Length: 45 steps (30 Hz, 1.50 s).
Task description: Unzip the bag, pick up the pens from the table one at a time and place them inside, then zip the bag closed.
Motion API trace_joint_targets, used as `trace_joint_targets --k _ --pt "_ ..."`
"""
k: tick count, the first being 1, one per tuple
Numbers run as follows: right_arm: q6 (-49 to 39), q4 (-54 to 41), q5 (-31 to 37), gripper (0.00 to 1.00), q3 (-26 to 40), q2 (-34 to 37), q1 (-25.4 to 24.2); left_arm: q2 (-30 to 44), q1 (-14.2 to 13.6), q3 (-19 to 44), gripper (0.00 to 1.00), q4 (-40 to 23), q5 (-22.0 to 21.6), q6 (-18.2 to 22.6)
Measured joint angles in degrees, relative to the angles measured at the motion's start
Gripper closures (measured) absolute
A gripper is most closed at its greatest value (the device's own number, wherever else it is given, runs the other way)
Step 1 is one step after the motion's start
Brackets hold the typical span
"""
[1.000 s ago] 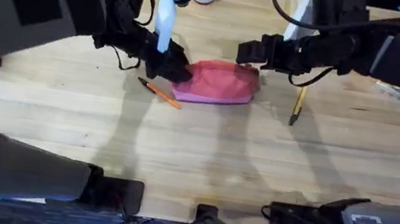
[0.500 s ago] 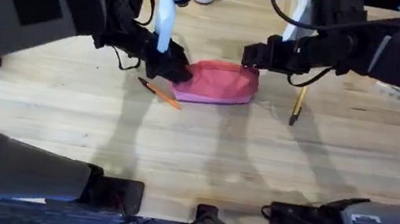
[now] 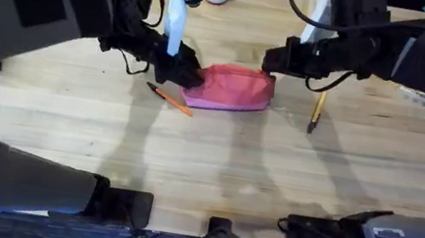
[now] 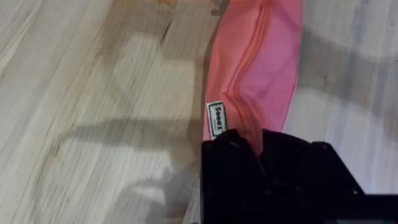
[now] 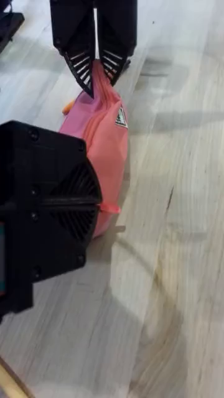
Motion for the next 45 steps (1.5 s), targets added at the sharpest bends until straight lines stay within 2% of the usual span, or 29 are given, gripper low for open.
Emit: trace_joint_targets --k 7,16,26,45 --pt "0.2 0.1 -0.4 0.968 0.2 0.0 0.0 0.0 0.0 0.0 0.958 0.0 0.0 0.0" --pt "0.2 -0.9 -0.4 0.968 3.7 0.0 0.3 0.0 0.0 0.0 0.958 0.0 0.0 0.0" --pt "0.2 -0.8 -0.6 0.968 3.9 0.0 5.3 0.0 0.0 0.0 0.958 0.0 0.0 0.0" --pt "-0.6 -0.8 -0.6 0.968 8.2 0.0 5.3 0.0 0.0 0.0 0.958 -0.1 0.0 0.0"
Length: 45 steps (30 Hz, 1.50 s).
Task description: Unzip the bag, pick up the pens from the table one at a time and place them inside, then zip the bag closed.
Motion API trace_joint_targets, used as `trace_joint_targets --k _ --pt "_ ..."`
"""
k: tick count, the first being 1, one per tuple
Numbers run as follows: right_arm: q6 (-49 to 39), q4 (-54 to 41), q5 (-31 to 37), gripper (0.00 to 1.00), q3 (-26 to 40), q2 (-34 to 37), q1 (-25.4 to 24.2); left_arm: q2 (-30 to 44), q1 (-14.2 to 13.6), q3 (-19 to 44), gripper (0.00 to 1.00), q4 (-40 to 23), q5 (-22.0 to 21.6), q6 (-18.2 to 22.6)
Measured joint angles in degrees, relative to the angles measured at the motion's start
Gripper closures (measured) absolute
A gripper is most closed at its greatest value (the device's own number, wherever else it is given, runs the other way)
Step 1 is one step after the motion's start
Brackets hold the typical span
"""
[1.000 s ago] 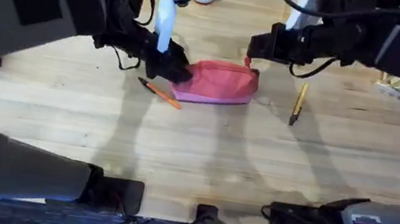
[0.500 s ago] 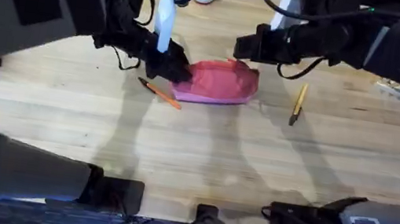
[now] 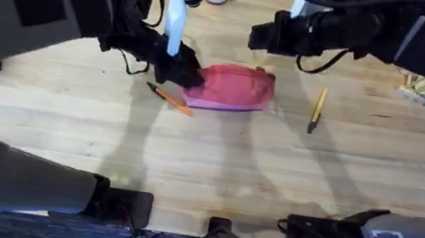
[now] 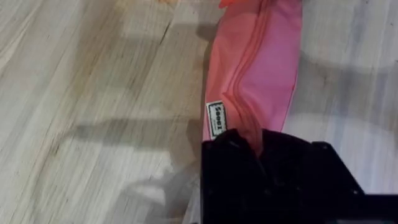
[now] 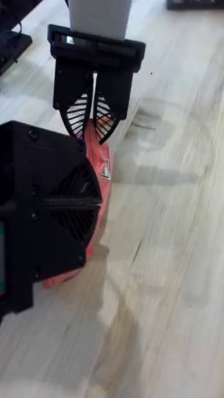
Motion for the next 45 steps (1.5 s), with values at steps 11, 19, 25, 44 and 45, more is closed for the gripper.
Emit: trace_joint_targets --k 11,19,25,44,45 --pt "-1.9 -1.0 1.7 0.467 0.2 0.0 -0.2 0.0 0.0 0.0 0.958 0.0 0.0 0.0" --pt "-2.2 -2.1 2.0 0.005 0.2 0.0 -2.1 0.0 0.0 0.0 0.958 0.0 0.0 0.0" --pt "-2.3 -5.7 2.2 0.004 0.2 0.0 -2.8 0.0 0.0 0.0 0.958 0.0 0.0 0.0" --pt "-2.3 -6.9 2.2 0.004 0.2 0.0 -2.8 0.0 0.0 0.0 0.958 0.0 0.0 0.0" --pt "-2.3 -6.9 2.2 0.004 0.2 0.0 -2.8 0.0 0.0 0.0 0.958 0.0 0.0 0.0"
